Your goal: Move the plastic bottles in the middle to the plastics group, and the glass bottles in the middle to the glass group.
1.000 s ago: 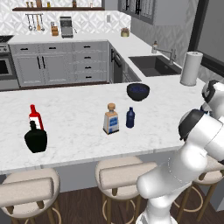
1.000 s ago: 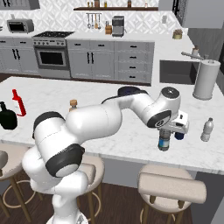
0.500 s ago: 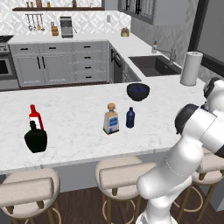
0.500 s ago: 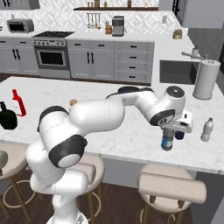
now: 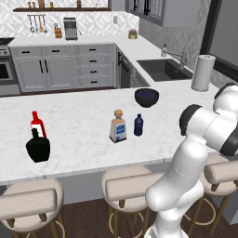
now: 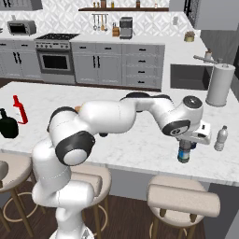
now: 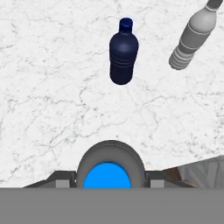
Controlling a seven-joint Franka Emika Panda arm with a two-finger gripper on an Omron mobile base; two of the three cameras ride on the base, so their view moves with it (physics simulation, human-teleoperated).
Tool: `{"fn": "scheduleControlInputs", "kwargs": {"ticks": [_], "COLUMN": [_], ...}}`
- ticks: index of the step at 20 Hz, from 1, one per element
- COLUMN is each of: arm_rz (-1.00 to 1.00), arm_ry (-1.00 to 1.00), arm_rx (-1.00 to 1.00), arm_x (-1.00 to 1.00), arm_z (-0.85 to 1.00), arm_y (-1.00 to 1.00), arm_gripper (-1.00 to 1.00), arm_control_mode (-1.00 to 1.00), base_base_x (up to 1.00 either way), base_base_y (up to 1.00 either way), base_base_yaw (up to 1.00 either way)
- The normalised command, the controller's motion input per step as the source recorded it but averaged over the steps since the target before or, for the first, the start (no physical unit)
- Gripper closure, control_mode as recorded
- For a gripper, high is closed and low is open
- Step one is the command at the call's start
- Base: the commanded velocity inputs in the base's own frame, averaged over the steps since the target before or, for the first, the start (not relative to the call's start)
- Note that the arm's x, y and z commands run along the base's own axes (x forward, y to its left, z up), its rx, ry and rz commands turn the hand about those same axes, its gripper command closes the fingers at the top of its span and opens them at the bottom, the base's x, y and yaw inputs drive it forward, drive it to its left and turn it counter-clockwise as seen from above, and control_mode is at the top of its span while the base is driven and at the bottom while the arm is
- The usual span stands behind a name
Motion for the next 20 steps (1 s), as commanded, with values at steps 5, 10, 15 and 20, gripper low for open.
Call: {"fn": "scheduleControlInputs", "kwargs": {"ticks": [5,10,15,20], "arm_rz": [0.00,0.02,0.03,0.00], "arm_ry": [0.00,-0.03,-0.01,0.00], "arm_rx": [0.00,0.00,0.00,0.00], "arm_x": [0.01,0.24,0.28,0.01], "arm_z": [-0.08,0.00,0.00,-0.04], "arm_y": [-0.08,-0.04,0.00,0.00], "arm_gripper": [1.00,1.00,1.00,1.00], "arm_control_mode": [-1.00,-1.00,-1.00,-1.00], "base_base_x": [0.00,0.00,0.00,0.00], "base_base_y": [0.00,0.00,0.00,0.00], "base_base_yaw": [0.00,0.00,0.00,0.00]}}
